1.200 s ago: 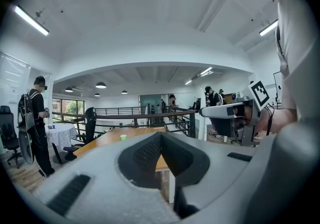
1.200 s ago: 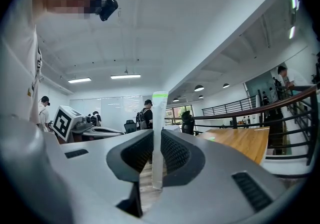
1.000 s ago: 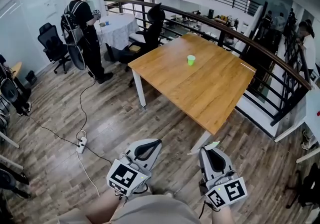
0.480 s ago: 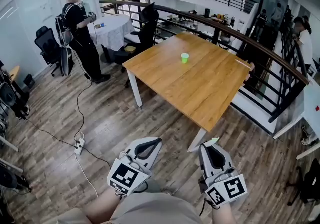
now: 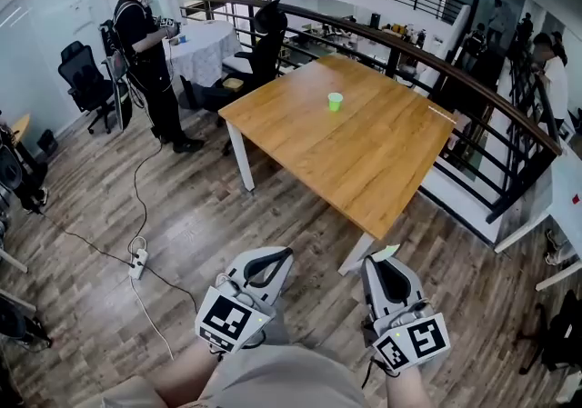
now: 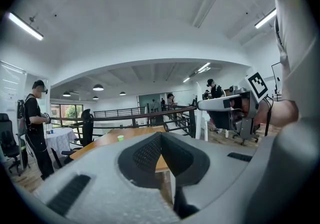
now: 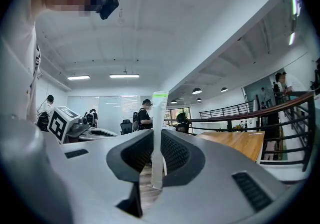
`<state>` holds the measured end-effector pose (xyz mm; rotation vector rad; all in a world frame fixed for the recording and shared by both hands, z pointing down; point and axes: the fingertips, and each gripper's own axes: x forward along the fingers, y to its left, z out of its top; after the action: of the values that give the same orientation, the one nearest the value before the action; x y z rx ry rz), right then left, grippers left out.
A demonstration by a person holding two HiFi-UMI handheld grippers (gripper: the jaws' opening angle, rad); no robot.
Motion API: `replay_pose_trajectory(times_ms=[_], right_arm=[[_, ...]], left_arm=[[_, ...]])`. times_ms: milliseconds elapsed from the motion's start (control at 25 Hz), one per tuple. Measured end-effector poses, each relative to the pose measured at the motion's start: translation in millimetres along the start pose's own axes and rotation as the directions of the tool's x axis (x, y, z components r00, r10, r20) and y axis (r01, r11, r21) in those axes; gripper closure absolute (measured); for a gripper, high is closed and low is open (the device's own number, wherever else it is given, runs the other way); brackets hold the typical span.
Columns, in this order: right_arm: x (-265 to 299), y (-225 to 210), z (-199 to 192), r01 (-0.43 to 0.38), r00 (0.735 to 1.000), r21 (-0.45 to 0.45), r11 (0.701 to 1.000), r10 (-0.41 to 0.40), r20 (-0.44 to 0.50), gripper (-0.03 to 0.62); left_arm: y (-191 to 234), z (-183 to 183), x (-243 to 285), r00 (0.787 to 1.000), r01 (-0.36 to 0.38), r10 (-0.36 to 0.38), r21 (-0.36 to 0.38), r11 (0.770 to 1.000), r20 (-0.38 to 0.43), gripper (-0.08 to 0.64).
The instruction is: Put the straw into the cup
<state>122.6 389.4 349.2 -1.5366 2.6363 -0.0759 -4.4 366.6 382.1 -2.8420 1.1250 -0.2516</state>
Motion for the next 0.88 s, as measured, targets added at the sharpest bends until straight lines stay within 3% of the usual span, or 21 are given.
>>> replay_pose_trajectory(times_ms=[160,600,880], right_arm=[[21,-4,-8,0.008,1.000,-0.003,1.000,-0.008,-0.011,0.541],[136,-24,-28,0.025,0.998,0.032,0.999,-0.023,-0.052,0.541],[196,-50,-36,0.055,0.996,0.046,0.997,-0.051,-0.076,0.541]], left_arm=[[15,-9,12,1.000,0.019,-0.019,0.047,0.999,0.017,0.546],[131,-28,60,1.000,0.012,-0.012,-0.013,1.000,0.007,0.546],[186,-37,102,0.999,0.045,-0.045,-0.011,0.999,0.001,0.546]])
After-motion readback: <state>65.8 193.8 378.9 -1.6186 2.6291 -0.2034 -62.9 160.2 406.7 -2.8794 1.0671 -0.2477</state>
